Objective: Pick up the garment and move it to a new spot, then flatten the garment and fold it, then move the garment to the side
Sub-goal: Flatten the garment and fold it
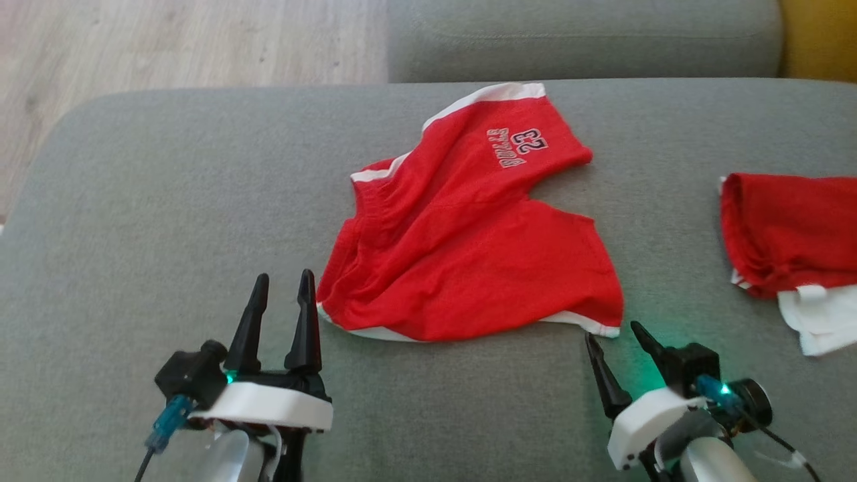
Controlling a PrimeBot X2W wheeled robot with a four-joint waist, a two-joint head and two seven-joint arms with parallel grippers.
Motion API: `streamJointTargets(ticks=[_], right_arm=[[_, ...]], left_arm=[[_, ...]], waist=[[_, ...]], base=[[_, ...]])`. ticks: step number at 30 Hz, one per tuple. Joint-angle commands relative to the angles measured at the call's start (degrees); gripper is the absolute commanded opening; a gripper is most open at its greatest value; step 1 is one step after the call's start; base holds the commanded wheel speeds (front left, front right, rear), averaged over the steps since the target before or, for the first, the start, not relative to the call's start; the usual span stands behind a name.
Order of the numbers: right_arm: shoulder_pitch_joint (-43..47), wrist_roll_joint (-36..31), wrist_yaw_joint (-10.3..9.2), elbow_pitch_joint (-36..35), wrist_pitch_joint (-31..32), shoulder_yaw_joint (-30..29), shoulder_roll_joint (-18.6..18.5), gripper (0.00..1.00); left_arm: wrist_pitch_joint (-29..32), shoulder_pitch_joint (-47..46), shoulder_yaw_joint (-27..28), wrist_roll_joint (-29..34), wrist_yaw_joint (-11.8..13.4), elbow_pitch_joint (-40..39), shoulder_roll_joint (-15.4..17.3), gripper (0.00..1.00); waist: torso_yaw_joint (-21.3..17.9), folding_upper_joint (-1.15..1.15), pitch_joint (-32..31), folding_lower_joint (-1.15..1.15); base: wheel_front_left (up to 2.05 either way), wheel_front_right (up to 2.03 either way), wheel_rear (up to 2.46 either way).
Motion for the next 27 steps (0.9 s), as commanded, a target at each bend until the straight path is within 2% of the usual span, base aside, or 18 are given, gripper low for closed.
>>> streamJointTargets(ticks=[1, 9, 25, 26, 27], right_arm=[[-2.4, -0.6, -0.05, -0.3, -0.3, 1.4, 0.0, 1.00], [-5.0, -1.5, -0.05, 4.0, -2.2, 1.6, -0.1, 1.00], [-7.5, -1.9, -0.05, 7.1, -4.8, 2.5, 0.1, 1.00], [-7.7, -1.8, -0.05, 7.5, -4.8, 2.8, 0.2, 0.93], [-8.0, -1.6, -0.05, 7.8, -4.8, 3.1, 0.2, 0.42]], left_arm=[[-0.5, -3.0, 1.3, -0.1, -0.3, -1.6, 0.7, 1.00], [-0.5, -3.5, 1.1, -0.4, -0.3, -1.3, 1.0, 1.00], [-0.5, -4.0, 1.0, -0.4, -0.3, -0.8, 1.2, 1.00], [-0.5, -4.1, 1.0, -0.5, -0.3, -0.8, 1.2, 1.00], [-0.5, -4.1, 1.0, -0.5, -0.3, -0.8, 1.2, 1.00]], waist=[[0.8, 0.00, 0.5, 0.00], [1.8, 0.00, 1.1, 0.00], [1.6, 0.00, 1.1, 0.00], [1.6, 0.00, 1.2, 0.00], [1.6, 0.00, 1.2, 0.00]], base=[[0.00, 0.00, 0.00], [0.00, 0.00, 0.00], [0.00, 0.00, 0.00], [0.00, 0.00, 0.00], [0.00, 0.00, 0.00]])
